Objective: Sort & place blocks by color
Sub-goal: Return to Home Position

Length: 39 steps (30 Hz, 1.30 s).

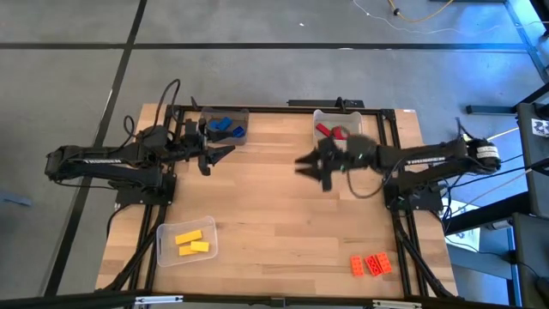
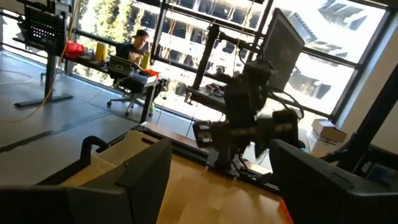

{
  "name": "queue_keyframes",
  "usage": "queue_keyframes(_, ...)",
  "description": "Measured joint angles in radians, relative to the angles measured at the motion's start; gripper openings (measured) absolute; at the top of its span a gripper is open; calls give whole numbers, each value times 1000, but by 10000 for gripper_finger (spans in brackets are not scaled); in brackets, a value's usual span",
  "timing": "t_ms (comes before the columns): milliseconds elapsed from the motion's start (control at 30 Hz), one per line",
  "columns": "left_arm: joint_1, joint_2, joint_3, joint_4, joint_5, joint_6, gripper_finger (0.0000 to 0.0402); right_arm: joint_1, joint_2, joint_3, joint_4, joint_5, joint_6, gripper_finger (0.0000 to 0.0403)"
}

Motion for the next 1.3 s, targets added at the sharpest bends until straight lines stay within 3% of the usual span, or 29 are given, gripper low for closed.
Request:
queue_keyframes(200,0,0,0,-1,11,6,262,-177,-156,13,-4,-210,-24,192)
queue_keyframes(367,-9,0,0,-3,34,8,262,-219,-265,13,-88,-225,-172,178)
queue_keyframes(700,-31,0,0,-4,26,36,256,-218,-294,13,-120,-226,-151,180)
queue_keyframes(833,-32,-2,0,-16,27,-18,200,-218,-294,13,-125,-226,-142,180)
queue_keyframes(1033,-87,-85,-58,-37,13,-6,24,-218,-294,13,-124,-226,-123,180)
queue_keyframes(1300,-146,-322,-316,123,-55,-16,2,-218,-294,13,-123,-226,-123,180)
